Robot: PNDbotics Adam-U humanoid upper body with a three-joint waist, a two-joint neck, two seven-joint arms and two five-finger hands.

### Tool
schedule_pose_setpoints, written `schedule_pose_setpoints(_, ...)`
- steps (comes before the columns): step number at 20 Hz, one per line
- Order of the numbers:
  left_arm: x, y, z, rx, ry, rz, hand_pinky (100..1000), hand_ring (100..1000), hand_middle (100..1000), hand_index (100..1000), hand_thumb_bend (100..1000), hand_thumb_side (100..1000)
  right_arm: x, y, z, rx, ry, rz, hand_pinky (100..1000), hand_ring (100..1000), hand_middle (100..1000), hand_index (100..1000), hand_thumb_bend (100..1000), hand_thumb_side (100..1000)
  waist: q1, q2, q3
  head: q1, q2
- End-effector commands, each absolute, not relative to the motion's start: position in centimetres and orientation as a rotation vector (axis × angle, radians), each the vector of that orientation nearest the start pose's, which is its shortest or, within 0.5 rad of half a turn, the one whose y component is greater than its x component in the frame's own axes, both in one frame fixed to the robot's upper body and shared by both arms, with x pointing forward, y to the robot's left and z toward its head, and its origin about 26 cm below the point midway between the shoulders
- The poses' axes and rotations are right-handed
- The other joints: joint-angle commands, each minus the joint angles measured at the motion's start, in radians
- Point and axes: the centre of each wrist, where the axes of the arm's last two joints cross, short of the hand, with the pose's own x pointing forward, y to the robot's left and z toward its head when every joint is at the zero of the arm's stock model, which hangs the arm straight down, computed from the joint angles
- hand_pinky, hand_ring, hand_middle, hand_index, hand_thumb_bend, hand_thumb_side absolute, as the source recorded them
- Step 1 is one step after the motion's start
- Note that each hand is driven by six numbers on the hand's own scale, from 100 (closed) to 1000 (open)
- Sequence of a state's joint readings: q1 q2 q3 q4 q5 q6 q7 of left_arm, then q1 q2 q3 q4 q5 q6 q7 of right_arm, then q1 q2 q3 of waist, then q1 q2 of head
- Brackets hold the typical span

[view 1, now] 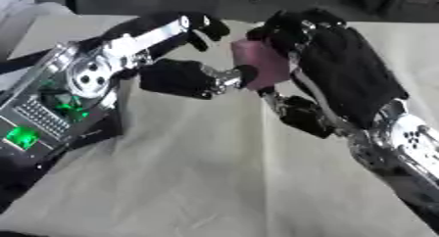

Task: Pick up the objects with one hand, pass them to the other hand, and then place them into the box on the other side of the table.

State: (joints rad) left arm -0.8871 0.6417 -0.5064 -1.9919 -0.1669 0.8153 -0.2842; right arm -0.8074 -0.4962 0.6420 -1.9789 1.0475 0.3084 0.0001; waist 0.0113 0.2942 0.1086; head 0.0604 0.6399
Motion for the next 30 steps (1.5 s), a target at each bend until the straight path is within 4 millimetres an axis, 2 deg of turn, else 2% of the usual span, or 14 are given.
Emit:
schedule_pose_setpoints(1, 29.1, 14.6, 31.6, 0.502, -1.72, -1.147, 998, 862, 842, 899, 429, 597, 28.0, -10.6, 26.3, 1.423, 2.593, -1.371, 760, 551, 548, 593, 100, 100, 0.002, -0.022, 0.001, 0.004, -0.008)
schedule_pose_setpoints(8, 29.0, 14.3, 31.2, 0.428, -1.662, -1.166, 1000, 864, 841, 903, 429, 666, 27.9, -10.3, 26.4, 1.388, 2.597, -1.292, 766, 554, 546, 591, 100, 100, 0.003, -0.021, 0.001, 0.006, -0.012)
schedule_pose_setpoints(18, 29.0, 14.2, 30.9, 0.371, -1.59, -1.183, 1000, 865, 835, 898, 444, 726, 28.1, -11.1, 25.6, 1.367, 2.584, -1.243, 776, 554, 543, 588, 100, 100, 0.001, -0.018, 0.002, 0.01, -0.012)
schedule_pose_setpoints(30, 28.8, 13.4, 30.9, 0.227, -1.575, -1.238, 978, 851, 819, 883, 378, 691, 28.1, -11.1, 25.3, 1.32, 2.559, -1.259, 785, 559, 542, 587, 100, 100, 0.003, -0.018, 0.001, 0.012, -0.008)
